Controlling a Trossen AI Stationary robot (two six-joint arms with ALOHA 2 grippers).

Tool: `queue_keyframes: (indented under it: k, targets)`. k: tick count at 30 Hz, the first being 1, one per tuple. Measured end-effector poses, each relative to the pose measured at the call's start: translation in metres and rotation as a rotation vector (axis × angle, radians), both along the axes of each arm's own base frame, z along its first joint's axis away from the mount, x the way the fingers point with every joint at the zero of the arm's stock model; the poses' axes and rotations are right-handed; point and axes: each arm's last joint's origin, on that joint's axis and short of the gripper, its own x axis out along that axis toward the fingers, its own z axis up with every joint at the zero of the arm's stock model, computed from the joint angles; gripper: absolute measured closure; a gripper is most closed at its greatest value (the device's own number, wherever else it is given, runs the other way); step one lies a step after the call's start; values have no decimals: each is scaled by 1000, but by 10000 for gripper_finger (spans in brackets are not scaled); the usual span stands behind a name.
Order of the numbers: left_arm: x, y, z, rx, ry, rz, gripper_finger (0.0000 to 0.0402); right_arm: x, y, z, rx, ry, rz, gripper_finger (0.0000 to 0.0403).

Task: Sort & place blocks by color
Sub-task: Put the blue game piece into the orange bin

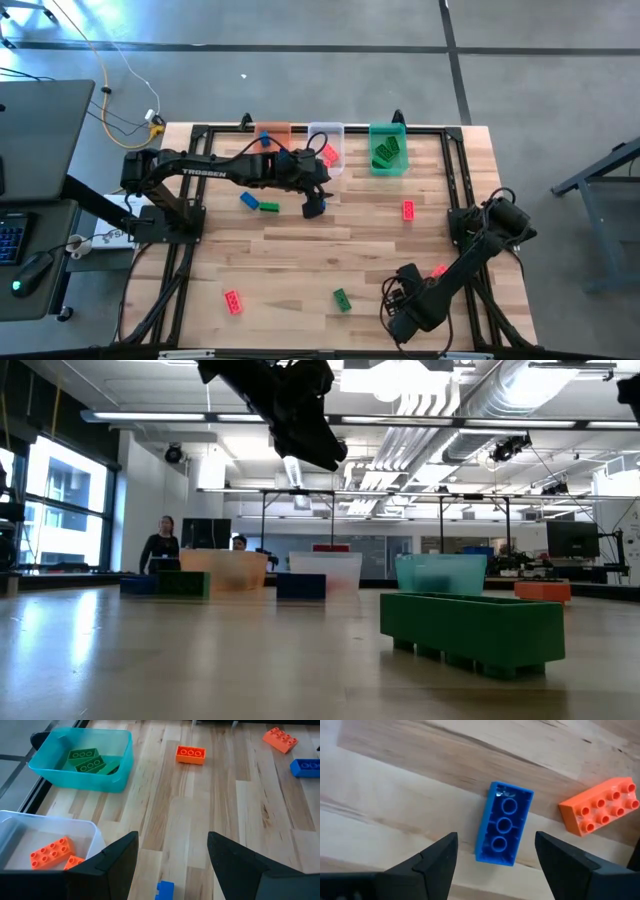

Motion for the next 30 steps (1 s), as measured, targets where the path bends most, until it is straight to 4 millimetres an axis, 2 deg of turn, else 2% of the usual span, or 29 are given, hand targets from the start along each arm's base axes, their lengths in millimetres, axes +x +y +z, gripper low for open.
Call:
queue_keyframes:
  k: [14, 18, 21, 27, 30]
  targets:
    - [0, 0, 0, 0, 0, 0, 176, 4, 9, -33, -42, 48, -37, 148]
    - [0, 0, 0, 0, 0, 1, 176, 5, 9, -36, -43, 57, -19, 154]
    - [0, 0, 0, 1, 2, 3, 176, 5, 10, -36, -32, 61, 4, 183]
    - [-8, 6, -1, 40, 68, 78, 176, 8, 8, -37, 6, 100, 41, 296]
    - [-13, 12, 1, 51, 84, 112, 176, 8, 7, -37, 8, 113, 62, 297]
